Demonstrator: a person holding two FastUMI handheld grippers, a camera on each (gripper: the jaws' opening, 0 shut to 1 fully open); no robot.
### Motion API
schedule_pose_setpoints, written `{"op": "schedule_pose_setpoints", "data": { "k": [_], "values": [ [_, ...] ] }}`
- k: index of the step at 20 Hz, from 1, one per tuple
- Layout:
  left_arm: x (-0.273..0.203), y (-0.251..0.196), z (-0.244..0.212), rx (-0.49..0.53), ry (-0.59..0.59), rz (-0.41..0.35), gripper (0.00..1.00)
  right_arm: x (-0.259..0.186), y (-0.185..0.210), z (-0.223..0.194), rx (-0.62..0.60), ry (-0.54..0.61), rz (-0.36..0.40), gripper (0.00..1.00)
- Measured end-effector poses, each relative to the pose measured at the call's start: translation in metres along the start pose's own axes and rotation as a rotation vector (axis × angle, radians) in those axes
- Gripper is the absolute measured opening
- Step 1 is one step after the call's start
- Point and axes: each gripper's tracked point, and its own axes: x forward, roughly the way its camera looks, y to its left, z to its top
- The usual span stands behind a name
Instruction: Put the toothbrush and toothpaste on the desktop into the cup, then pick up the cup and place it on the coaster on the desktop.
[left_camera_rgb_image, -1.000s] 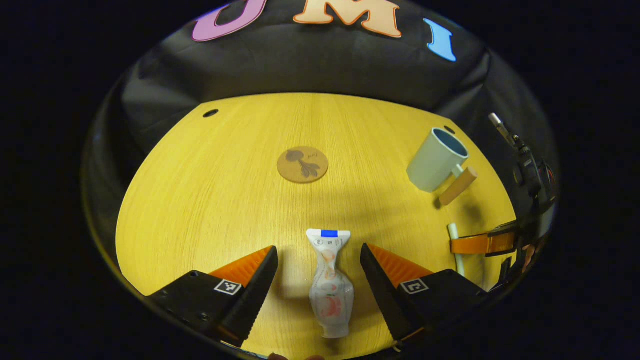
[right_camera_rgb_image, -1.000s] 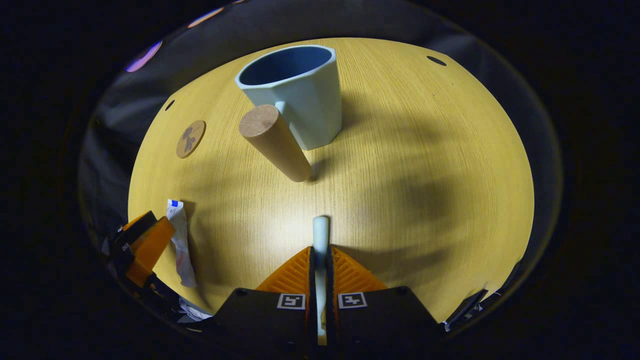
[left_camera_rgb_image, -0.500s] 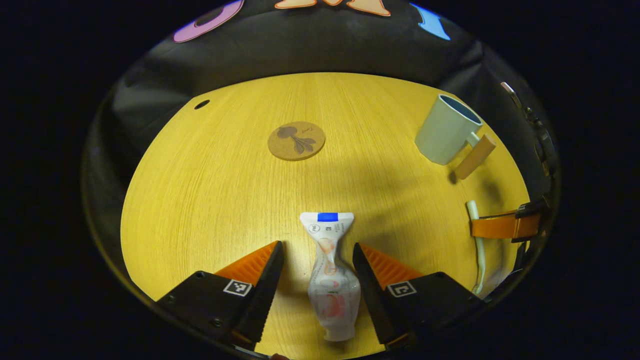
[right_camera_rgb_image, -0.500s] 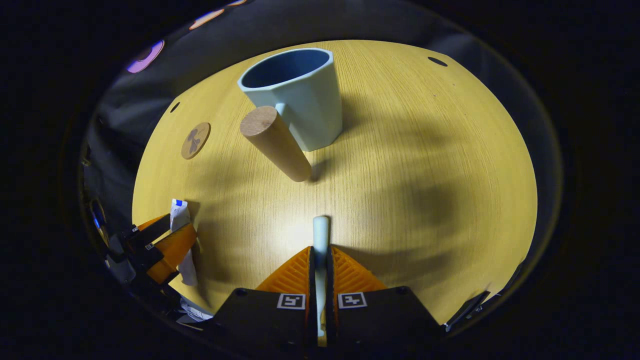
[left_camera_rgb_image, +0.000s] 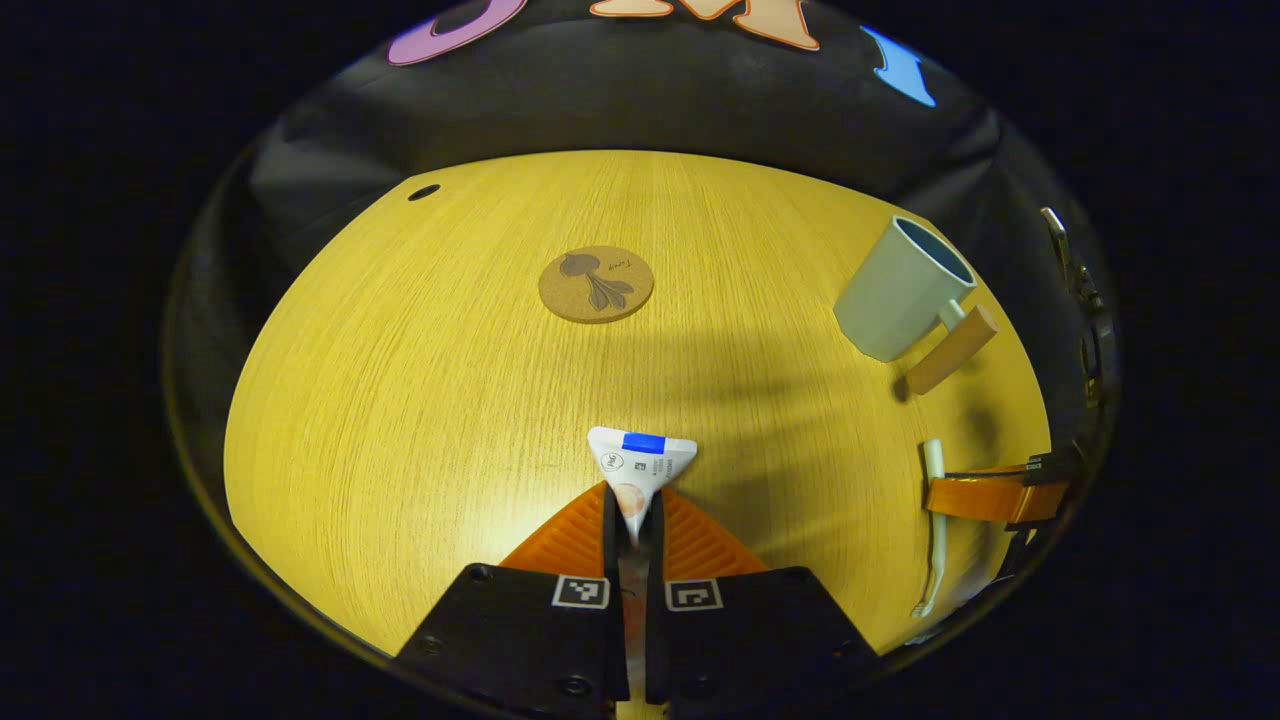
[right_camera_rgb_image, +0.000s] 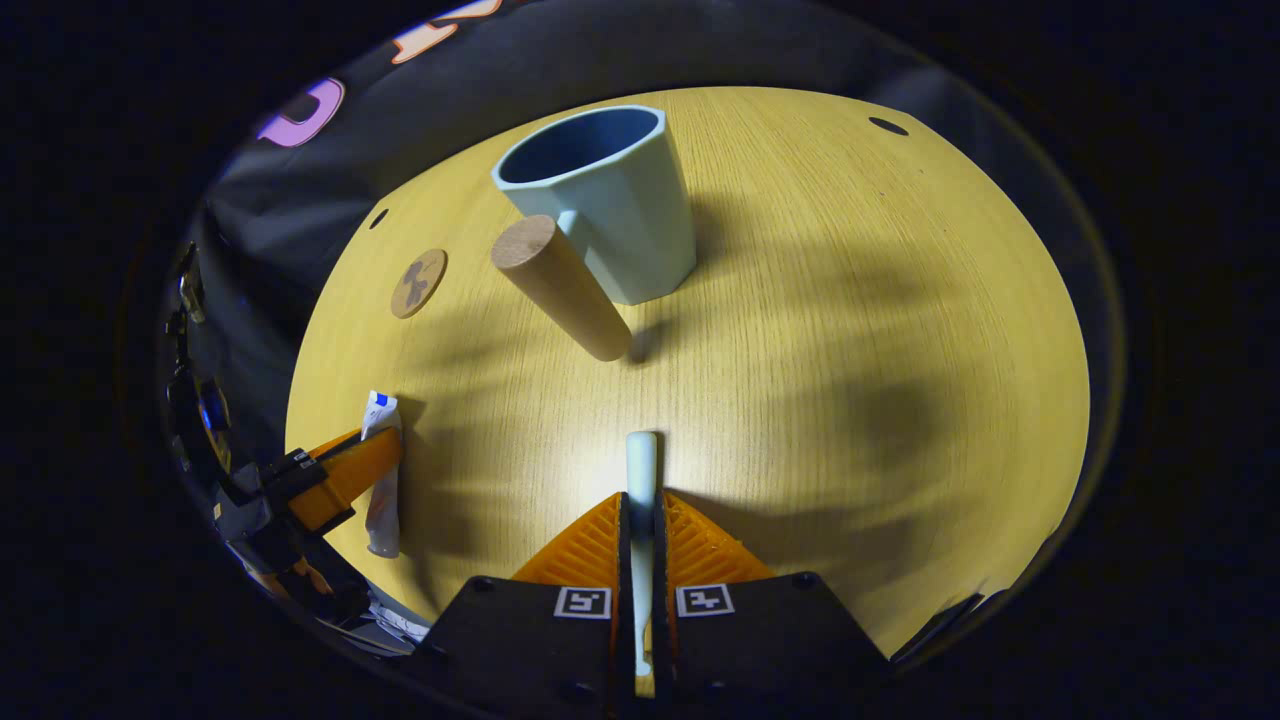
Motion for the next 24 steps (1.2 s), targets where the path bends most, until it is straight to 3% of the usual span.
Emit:
{"op": "schedule_pose_setpoints", "data": {
  "k": [6, 14, 15, 16, 24],
  "values": [
    [-0.001, 0.0, 0.0, 0.052, 0.008, -0.04, 0.06, -0.014, 0.023, 0.009, 0.046, -0.048, 0.081, 0.09],
    [-0.002, 0.0, 0.001, 0.055, -0.004, -0.096, 0.06, -0.063, 0.044, 0.056, 0.137, -0.186, 0.199, 0.09],
    [-0.002, 0.0, 0.001, 0.048, -0.004, -0.101, 0.06, -0.068, 0.045, 0.064, 0.136, -0.207, 0.208, 0.05],
    [-0.002, 0.0, 0.001, 0.044, -0.004, -0.106, 0.06, -0.073, 0.046, 0.071, 0.133, -0.231, 0.213, 0.09],
    [-0.002, 0.0, 0.002, 0.023, -0.008, -0.135, 0.06, -0.122, 0.06, 0.16, 0.097, -0.465, 0.246, 0.09]
  ]
}}
